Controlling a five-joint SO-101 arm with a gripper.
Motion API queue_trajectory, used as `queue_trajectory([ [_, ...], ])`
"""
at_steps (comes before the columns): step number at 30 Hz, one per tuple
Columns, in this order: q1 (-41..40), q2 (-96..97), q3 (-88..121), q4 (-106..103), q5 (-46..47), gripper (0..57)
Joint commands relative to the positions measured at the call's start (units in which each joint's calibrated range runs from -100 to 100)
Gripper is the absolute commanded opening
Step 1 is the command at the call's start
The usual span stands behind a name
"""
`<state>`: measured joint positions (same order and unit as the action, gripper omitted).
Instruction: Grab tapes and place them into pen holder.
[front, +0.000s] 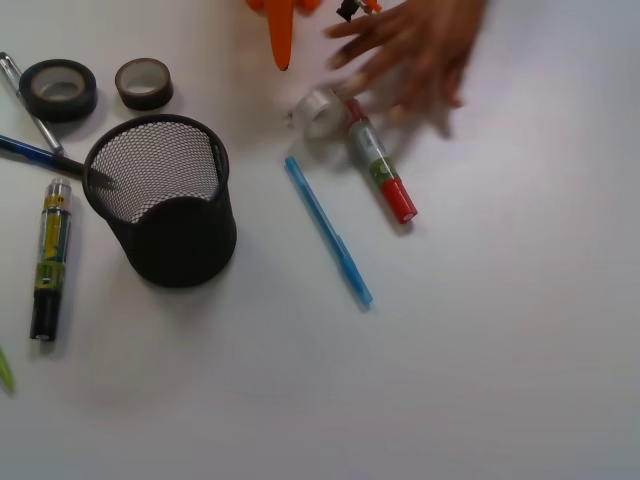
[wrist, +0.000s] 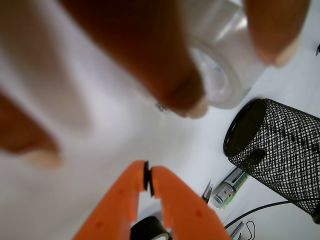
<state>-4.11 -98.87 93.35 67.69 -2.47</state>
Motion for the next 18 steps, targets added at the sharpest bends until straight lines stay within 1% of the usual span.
queue_trajectory([
  [1, 0.2, -0.2, -0.6, -0.7, -0.1, 0.4],
  [18, 0.2, -0.2, -0.4, -0.7, -0.1, 0.4],
])
